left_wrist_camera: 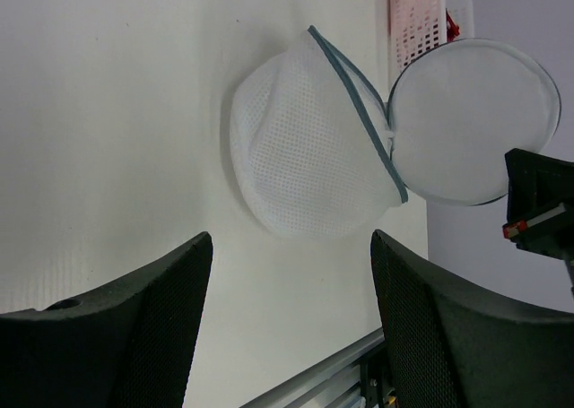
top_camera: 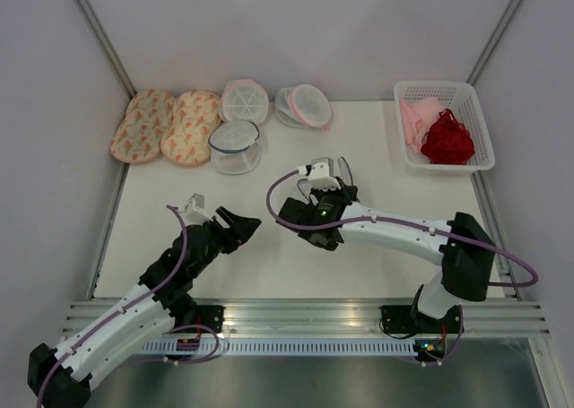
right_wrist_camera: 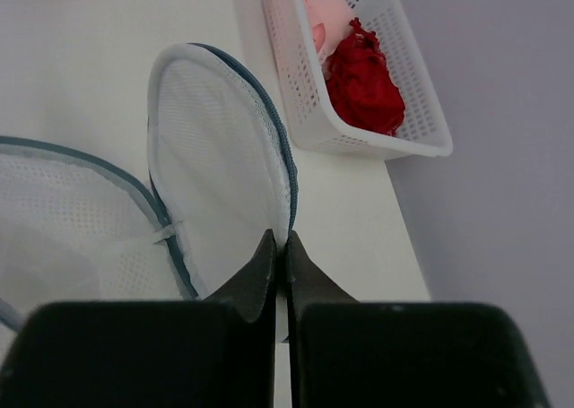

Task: Unzip the laundry bag and remove the bra

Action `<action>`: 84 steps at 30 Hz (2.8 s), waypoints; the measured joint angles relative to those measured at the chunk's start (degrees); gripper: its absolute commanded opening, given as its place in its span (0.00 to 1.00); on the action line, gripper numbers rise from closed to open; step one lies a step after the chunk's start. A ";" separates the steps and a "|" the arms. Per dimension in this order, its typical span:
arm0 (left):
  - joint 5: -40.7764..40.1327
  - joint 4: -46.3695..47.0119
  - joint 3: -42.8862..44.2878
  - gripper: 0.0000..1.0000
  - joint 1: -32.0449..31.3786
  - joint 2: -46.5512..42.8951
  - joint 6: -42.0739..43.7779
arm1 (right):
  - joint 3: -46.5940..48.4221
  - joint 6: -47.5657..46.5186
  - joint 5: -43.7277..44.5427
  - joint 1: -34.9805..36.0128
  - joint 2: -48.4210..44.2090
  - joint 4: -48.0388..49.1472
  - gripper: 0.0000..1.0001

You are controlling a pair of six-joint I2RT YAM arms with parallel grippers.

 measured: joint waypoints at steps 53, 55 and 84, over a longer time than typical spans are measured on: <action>-11.54 -17.97 5.25 0.85 0.00 -8.98 -1.27 | 12.83 28.24 5.95 36.46 15.19 -20.39 0.97; -9.70 -17.07 5.81 0.86 0.00 -6.25 -0.44 | 12.63 28.68 6.01 35.95 8.87 -20.48 0.98; 5.38 -25.00 17.20 0.92 0.00 5.51 8.37 | -24.57 -11.02 -46.88 -19.08 -42.69 25.14 0.98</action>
